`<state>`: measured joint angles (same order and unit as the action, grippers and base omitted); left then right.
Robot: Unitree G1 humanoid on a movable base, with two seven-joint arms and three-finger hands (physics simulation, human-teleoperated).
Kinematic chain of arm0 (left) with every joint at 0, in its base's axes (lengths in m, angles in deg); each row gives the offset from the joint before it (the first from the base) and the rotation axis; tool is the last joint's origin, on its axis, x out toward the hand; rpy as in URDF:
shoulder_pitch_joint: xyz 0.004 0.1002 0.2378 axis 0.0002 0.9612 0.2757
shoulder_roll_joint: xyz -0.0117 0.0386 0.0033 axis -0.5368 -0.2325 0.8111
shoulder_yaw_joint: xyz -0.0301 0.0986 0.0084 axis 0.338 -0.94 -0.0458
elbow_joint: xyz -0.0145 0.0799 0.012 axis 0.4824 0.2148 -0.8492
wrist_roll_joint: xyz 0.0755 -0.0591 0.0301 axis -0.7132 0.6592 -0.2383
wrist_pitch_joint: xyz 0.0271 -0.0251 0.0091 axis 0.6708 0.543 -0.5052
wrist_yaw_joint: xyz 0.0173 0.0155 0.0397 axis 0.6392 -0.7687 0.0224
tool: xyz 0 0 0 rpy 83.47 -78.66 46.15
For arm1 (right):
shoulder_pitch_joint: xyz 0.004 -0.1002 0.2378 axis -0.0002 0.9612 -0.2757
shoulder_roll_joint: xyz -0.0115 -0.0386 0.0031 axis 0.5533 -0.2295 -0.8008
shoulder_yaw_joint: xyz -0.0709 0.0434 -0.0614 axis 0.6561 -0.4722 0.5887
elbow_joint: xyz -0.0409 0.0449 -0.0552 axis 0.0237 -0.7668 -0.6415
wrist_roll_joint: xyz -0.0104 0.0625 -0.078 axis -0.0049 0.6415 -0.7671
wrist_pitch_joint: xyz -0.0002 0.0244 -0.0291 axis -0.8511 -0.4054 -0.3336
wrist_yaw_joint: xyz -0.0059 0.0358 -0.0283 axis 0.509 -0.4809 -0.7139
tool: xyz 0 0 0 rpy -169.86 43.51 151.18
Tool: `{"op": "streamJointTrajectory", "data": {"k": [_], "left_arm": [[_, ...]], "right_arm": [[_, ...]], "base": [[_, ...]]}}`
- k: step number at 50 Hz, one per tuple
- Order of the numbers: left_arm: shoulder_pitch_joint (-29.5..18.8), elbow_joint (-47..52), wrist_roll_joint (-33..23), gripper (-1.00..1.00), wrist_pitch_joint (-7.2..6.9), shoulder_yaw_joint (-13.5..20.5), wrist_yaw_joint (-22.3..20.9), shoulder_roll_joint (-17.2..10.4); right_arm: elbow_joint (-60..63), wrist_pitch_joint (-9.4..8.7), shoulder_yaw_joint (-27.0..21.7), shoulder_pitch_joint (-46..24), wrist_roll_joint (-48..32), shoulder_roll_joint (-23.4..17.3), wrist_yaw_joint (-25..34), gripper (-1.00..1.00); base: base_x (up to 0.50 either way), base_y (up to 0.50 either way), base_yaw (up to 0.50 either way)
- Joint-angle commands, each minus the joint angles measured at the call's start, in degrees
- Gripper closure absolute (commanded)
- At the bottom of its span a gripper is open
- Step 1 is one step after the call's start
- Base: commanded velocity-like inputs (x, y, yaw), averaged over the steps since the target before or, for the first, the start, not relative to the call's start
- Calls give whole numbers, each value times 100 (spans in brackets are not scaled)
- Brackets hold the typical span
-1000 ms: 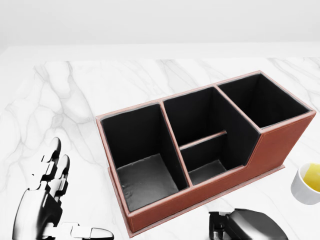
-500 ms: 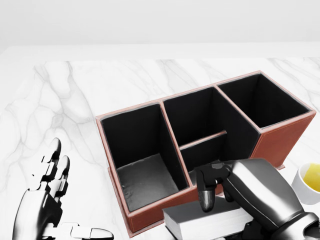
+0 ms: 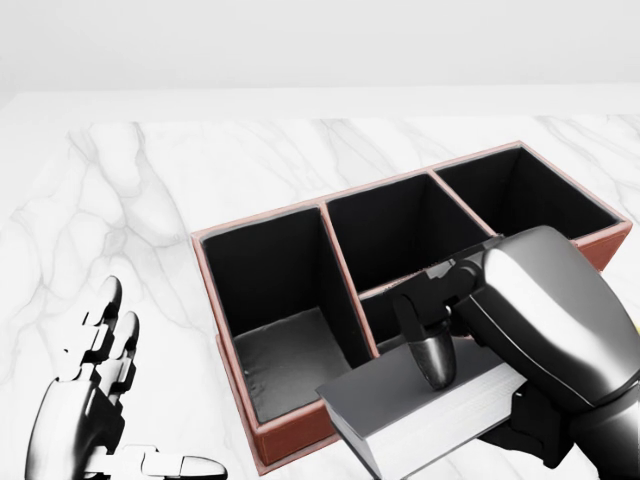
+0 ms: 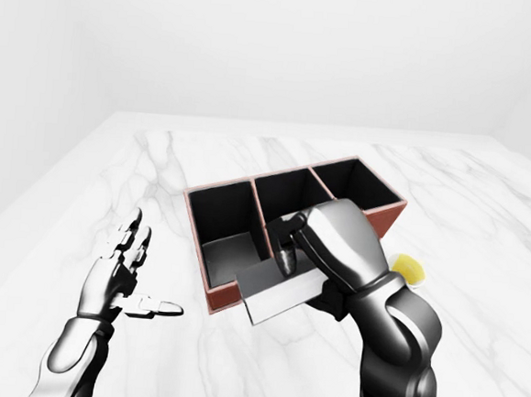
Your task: Pick up the book and place it in the front compartment of the caddy.
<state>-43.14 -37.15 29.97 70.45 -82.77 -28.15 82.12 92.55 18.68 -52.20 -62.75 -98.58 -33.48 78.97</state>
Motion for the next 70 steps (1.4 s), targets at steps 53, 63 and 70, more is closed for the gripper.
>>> {"op": "streamJointTrajectory", "data": {"k": [53, 63, 70], "left_arm": [[-19, -44, 15, -100, 0, 38, -6, -1], [-31, -90, 14, -100, 0, 47, -4, -4], [-41, -131, 2, -100, 0, 37, 1, 1]], "right_arm": [[-3617, -122, 312, -3777, -455, -623, -1, 100], [-4434, -100, 377, -4159, -562, -608, -1, 100], [-4902, -43, 370, -4345, -585, -658, -1, 100]], "base": [[0, 0, 0], [0, 0, 0], [0, 0, 0]]}}
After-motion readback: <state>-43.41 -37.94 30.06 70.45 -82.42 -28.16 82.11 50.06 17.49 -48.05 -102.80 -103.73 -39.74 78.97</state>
